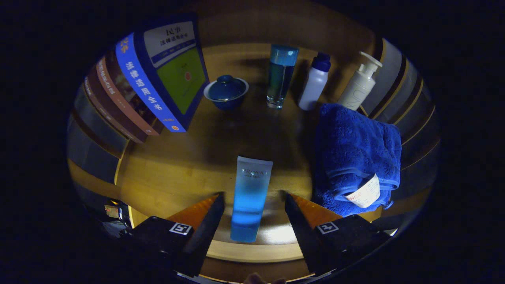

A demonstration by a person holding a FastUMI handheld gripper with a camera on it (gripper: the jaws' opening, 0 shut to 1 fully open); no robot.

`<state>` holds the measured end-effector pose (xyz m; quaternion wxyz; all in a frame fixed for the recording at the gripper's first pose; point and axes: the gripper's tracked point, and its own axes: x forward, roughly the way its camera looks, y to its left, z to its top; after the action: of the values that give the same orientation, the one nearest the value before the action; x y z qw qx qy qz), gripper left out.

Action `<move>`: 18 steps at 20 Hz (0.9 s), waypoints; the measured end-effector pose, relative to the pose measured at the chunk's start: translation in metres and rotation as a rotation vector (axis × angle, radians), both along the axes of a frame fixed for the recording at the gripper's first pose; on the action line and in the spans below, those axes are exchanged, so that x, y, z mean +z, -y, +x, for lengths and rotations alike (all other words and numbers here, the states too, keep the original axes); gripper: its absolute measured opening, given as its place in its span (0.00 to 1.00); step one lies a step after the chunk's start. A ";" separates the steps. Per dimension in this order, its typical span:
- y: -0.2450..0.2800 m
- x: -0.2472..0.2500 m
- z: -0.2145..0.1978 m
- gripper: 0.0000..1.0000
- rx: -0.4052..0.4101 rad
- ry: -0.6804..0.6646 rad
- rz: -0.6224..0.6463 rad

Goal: Pull open the drawer, take out the items inside it, and place them on the countertop above the cabinet.

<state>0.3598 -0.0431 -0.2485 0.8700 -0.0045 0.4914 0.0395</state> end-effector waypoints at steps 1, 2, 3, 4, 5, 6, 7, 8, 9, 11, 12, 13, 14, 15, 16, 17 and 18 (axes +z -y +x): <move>-0.002 0.008 -0.004 0.76 0.006 0.036 0.013; -0.001 0.017 -0.009 0.80 0.017 0.074 0.022; -0.001 0.029 -0.016 0.85 0.029 0.121 0.026; -0.001 0.042 -0.023 0.90 0.039 0.177 0.039; -0.001 0.055 -0.032 0.94 0.051 0.234 0.051; 0.000 0.067 -0.042 0.99 0.060 0.291 0.057; -0.001 0.080 -0.054 0.99 0.068 0.347 0.069; 0.000 0.093 -0.067 0.99 0.073 0.404 0.078; 0.002 0.107 -0.080 0.99 0.077 0.458 0.081; 0.005 0.132 -0.105 0.99 0.069 0.564 0.094; 0.007 0.145 -0.117 0.99 0.063 0.617 0.097; 0.011 0.157 -0.130 0.99 0.053 0.661 0.101; 0.010 0.168 -0.143 0.99 0.043 0.706 0.106; 0.011 0.177 -0.155 0.99 0.044 0.747 0.109; 0.011 0.186 -0.168 0.99 0.056 0.792 0.102; 0.012 0.195 -0.181 0.99 0.061 0.848 0.091; 0.013 0.203 -0.192 0.99 0.068 0.891 0.078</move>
<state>0.1676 -0.0556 -0.0453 0.9945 -0.0046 0.0666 0.0808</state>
